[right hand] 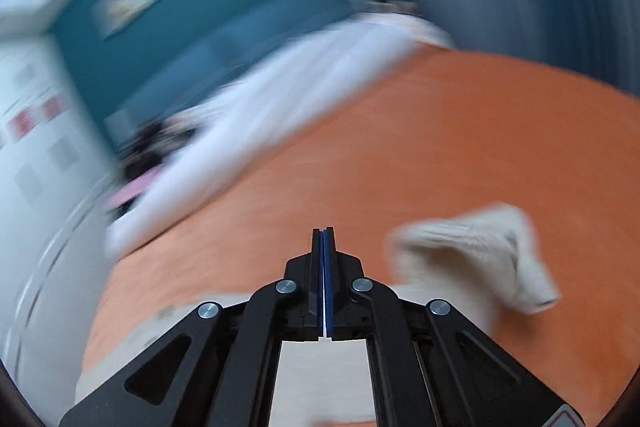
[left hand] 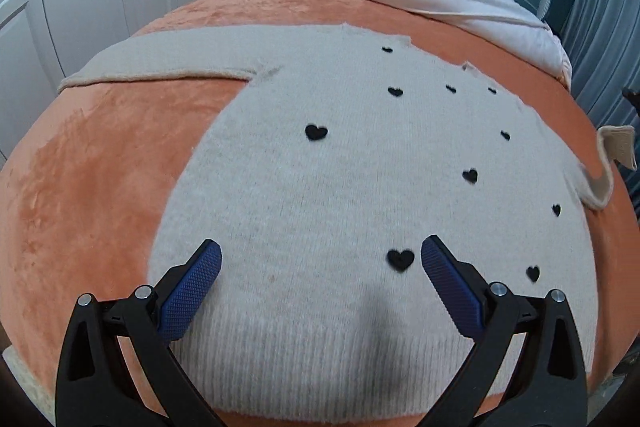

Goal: Fold small clothes
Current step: 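Move the right tool to the sweater's cuff and close on it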

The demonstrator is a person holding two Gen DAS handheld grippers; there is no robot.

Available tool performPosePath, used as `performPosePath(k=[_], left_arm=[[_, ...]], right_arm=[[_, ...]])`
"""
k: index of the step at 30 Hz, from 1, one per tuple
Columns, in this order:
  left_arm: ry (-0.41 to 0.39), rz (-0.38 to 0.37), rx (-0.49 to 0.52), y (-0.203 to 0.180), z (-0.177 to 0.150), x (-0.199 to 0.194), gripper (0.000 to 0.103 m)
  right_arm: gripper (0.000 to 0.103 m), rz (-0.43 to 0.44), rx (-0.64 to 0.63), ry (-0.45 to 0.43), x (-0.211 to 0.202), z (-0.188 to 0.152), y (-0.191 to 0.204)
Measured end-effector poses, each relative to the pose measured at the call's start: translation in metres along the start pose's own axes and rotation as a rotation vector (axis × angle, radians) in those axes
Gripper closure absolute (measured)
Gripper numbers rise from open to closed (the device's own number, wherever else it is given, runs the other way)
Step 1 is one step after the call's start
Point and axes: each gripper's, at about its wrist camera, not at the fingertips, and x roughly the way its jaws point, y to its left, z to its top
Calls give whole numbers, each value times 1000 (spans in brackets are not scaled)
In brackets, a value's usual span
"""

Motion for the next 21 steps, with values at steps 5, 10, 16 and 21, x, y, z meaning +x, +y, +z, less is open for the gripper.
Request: performPosePath(k=[5, 10, 16, 21], left_arm=[[-26, -107, -94, 5, 44, 7, 5], [-1, -204, -151, -2, 78, 20, 5], [-67, -143, 28, -20, 68, 20, 5], [28, -155, -15, -28, 47, 41, 5]], right_arm=[[96, 218, -163, 256, 71, -104, 135], [94, 78, -168, 379, 74, -177, 118], [21, -579, -190, 157, 41, -90, -42], [36, -678, -241, 416, 111, -69, -116]])
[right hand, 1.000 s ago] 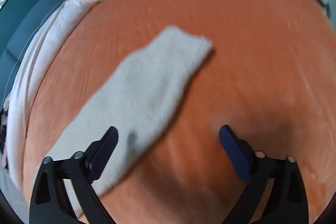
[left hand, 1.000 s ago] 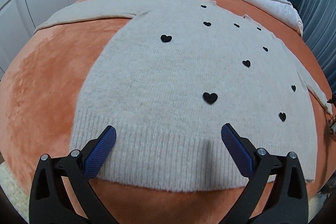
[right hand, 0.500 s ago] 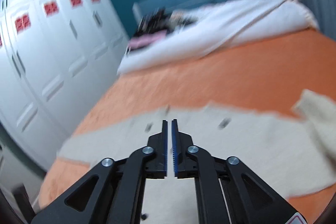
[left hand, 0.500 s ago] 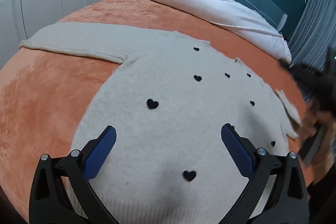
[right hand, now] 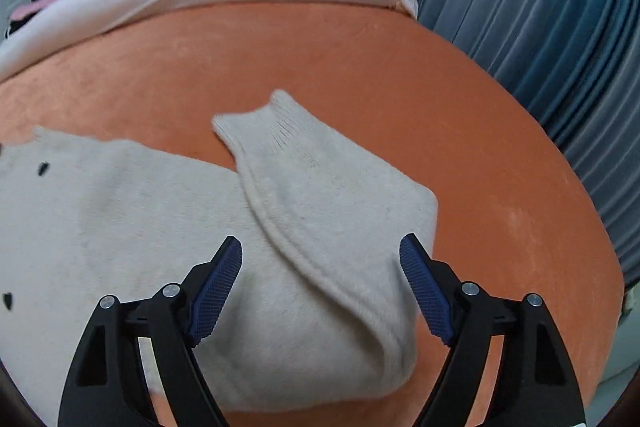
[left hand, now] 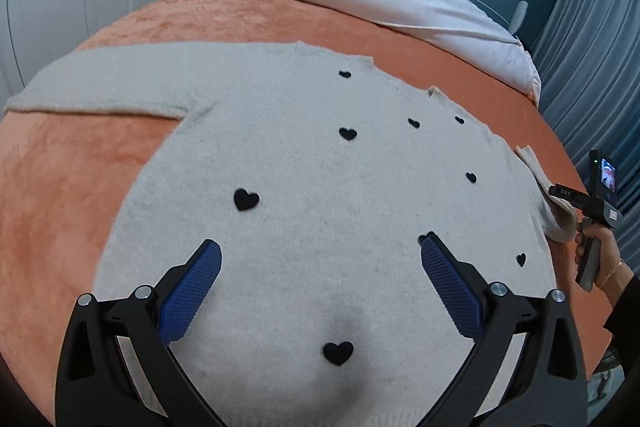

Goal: Fold small clothes

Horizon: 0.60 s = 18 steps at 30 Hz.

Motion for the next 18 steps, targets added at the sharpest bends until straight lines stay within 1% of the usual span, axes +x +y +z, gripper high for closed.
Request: performPosePath(k=[1, 2, 3, 4, 5, 6, 8, 10, 11, 12, 13, 14, 15, 16, 17, 18], left_arm=[[9, -4, -10, -2, -2, 2, 5], [11, -6, -12, -2, -4, 2, 5], [10, -4, -8, -3, -5, 2, 5], [9, -3, 2, -3, -5, 2, 5], [9, -2, 12, -3, -4, 1, 5], [7, 0, 18, 0, -1, 1, 5], [-6, -10, 2, 7, 5, -1, 5], [-25, -50, -61, 20, 15, -5, 5], [-34, -74, -105, 27, 21, -6, 5], [-39, -92, -146, 32, 26, -6, 5], [-43, -120, -196, 38, 33, -4, 5], [-42, -140, -227, 42, 37, -1, 5], [-35, -150, -264, 45, 43, 5, 5], [-27, -163, -294, 47, 49, 12, 5], [-14, -186, -321, 49, 54, 21, 5], [-2, -195, -333, 49, 58, 28, 5]], right_arm=[[62, 7, 12, 20, 6, 2, -1], [81, 44, 38, 37, 9, 8, 1], [96, 85, 75, 46, 12, 14, -3], [96, 134, 99, 0, 1, 20, 6], [96, 196, 96, -56, -21, 19, 17], [96, 278, 80, -110, -43, 25, 30], [96, 490, 17, -206, -97, 33, 71], [96, 709, -63, -269, -147, 23, 114], [95, 787, -96, -264, -156, 17, 139], [95, 852, -123, -239, -159, 8, 163], [95, 889, -153, -188, -152, -4, 191], [95, 892, -173, -134, -140, -16, 214], [93, 882, -194, -46, -119, -32, 238], [93, 861, -200, 13, -103, -46, 248], [93, 845, -198, 50, -92, -56, 253], [90, 858, -178, 53, -87, -65, 248]])
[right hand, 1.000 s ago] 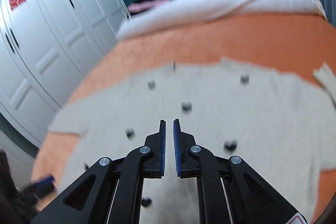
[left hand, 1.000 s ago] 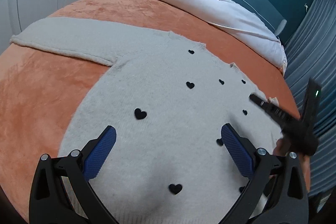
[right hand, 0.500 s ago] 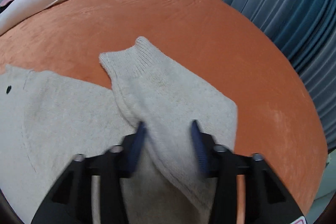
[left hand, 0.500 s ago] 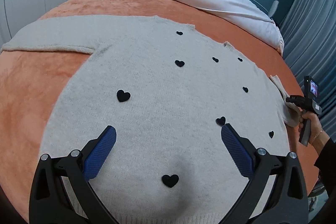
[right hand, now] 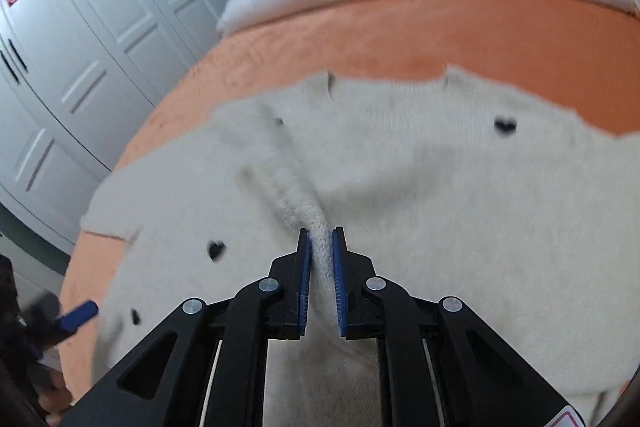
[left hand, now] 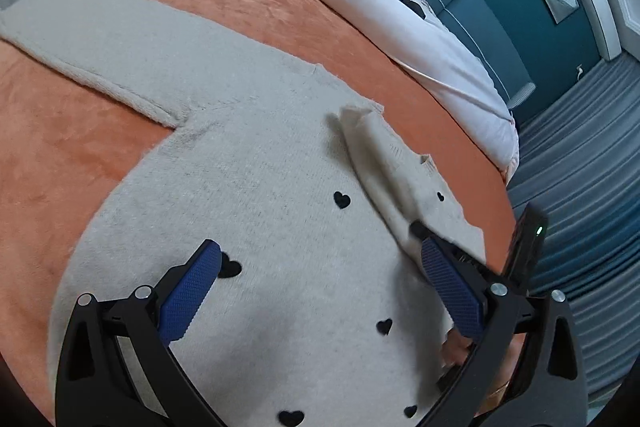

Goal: Fold small clothes

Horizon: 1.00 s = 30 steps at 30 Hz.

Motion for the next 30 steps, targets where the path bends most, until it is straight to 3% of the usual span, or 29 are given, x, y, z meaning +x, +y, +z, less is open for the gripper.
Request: performPosePath(k=[2, 3, 5, 7, 9, 11, 13, 14, 15, 17, 18, 20, 23, 24, 25, 27, 28, 30], left_arm=[[18, -18, -5, -2, 10, 19, 5], [20, -9, 3, -5, 13, 27, 5], [24, -5, 24, -11, 23, 49, 5], [41, -5, 12, -14, 31, 76, 5], [90, 11, -42, -12, 36, 105, 5], [78, 41, -70, -12, 38, 118, 6], [56, 46, -17, -25, 40, 117, 33], [74, 22, 12, -30, 41, 119, 70], [107, -41, 31, -35, 46, 121, 90], [76, -50, 59, -44, 54, 112, 92], [37, -71, 91, -51, 60, 102, 93], [-1, -99, 132, -58, 67, 91, 92], [23, -36, 181, -48, 63, 105, 92], [52, -16, 169, -39, 59, 114, 92], [85, 7, 144, -29, 54, 123, 92], [87, 7, 116, -16, 48, 128, 92], [67, -17, 111, -14, 48, 124, 92], [41, -37, 123, -15, 50, 120, 92]], right_arm=[[85, 31, 71, -79, -24, -17, -11], [75, 30, 110, -116, -39, -19, -23], [65, 9, 178, -204, -74, -31, -39], [51, -54, 252, -266, -102, -45, -66], [44, -121, 315, -296, -116, -59, -83], [43, -155, 382, -298, -121, -68, -104], [42, -186, 447, -276, -116, -66, -124], [42, -193, 472, -278, -114, -66, -132], [43, -193, 478, -292, -114, -77, -133], [50, -209, 483, -324, -122, -72, -136], [63, -203, 476, -352, -123, -68, -130], [66, -200, 473, -383, -128, -66, -127], [64, -168, 517, -270, -99, -67, -139], [72, -179, 520, -279, -95, -68, -141], [76, -183, 506, -302, -99, -65, -139], [96, -140, 508, -356, -113, -57, -139], [96, -121, 529, -427, -128, -57, -141], [97, -121, 559, -471, -137, -55, -151]])
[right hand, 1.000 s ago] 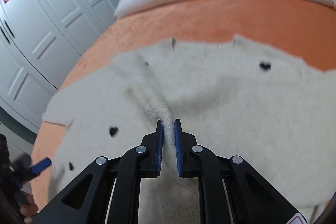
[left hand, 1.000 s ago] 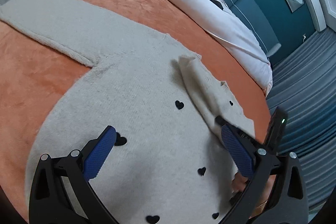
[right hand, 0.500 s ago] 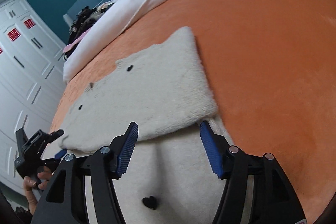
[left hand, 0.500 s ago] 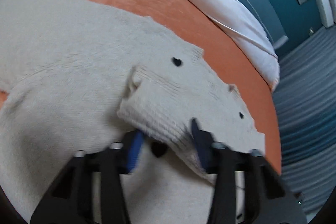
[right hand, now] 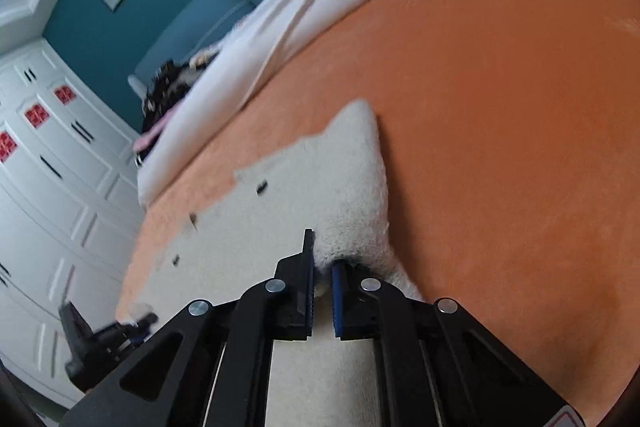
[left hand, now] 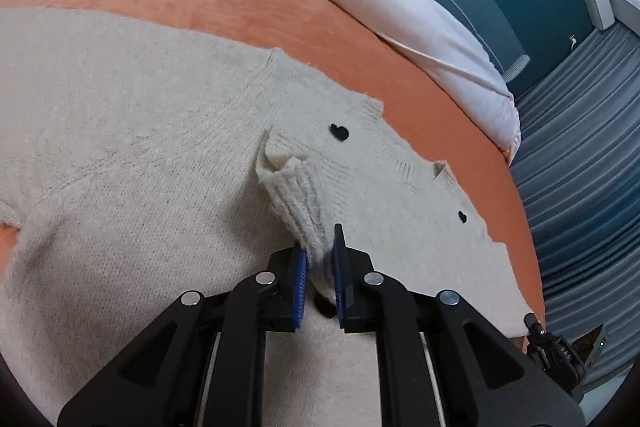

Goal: Fold small clothes

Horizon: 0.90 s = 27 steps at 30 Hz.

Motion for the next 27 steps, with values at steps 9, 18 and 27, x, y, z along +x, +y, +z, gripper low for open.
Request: performPosePath(k=[9, 18, 27], left_arm=[[11, -27, -75, 21, -7, 2, 86], [-323, 237, -398, 185, 24, -158, 18], [-517, 394, -703, 348, 64, -249, 55]], right_arm=[[92, -160, -14, 94, 7, -23, -5], [53, -168, -347, 139, -61, -143, 45], [21, -143, -423, 171, -54, -162, 45]])
